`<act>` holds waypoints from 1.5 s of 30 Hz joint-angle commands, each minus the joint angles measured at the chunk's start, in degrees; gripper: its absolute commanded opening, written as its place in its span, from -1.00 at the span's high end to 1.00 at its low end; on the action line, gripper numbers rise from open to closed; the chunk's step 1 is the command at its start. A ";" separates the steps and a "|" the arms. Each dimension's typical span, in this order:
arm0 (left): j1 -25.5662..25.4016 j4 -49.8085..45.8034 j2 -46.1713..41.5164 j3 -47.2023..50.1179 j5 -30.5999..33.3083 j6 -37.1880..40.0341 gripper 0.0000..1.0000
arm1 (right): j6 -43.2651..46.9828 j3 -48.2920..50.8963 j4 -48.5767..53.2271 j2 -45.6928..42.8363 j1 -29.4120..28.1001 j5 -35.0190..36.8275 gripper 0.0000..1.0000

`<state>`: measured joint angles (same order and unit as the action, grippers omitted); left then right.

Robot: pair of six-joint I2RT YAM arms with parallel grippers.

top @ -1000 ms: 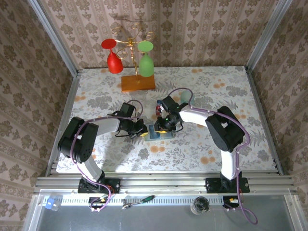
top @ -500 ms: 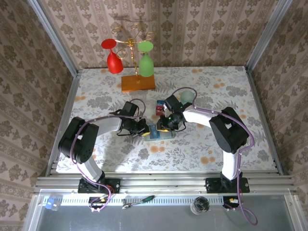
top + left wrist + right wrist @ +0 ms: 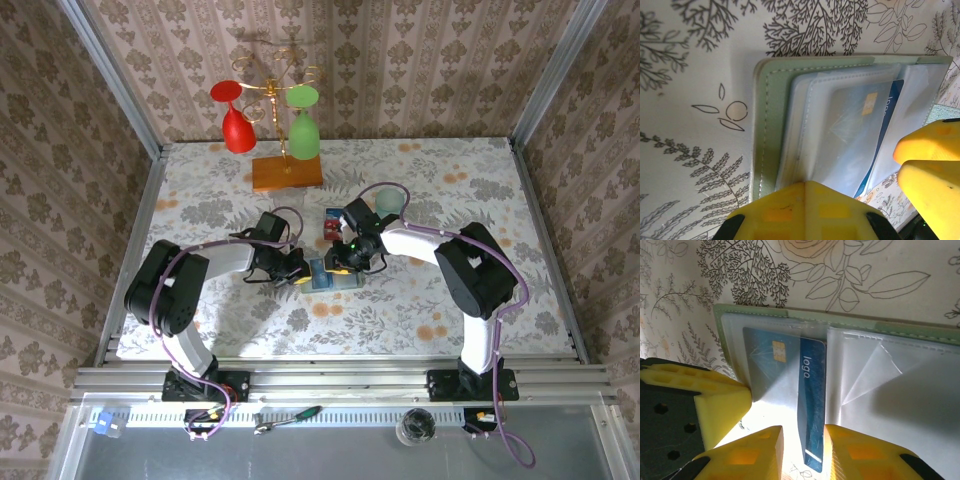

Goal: Take the credit cards out of the card holder

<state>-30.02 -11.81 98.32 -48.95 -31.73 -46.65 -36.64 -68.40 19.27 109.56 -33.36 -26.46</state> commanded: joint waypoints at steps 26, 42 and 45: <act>0.14 -2.51 1.53 0.16 1.57 1.35 1.00 | -2.87 1.90 -4.22 2.85 0.63 -4.31 0.42; 0.14 -2.26 1.81 0.24 1.43 1.26 1.00 | -4.98 3.74 -8.41 2.02 0.93 -6.54 0.58; 0.13 -2.42 1.70 0.28 1.42 1.24 1.00 | -5.63 4.49 -9.72 1.49 0.93 -6.94 0.58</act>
<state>-29.93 -11.81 98.41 -48.95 -31.75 -46.63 -41.04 -64.99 11.27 111.50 -32.51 -31.44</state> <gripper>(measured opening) 0.050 0.211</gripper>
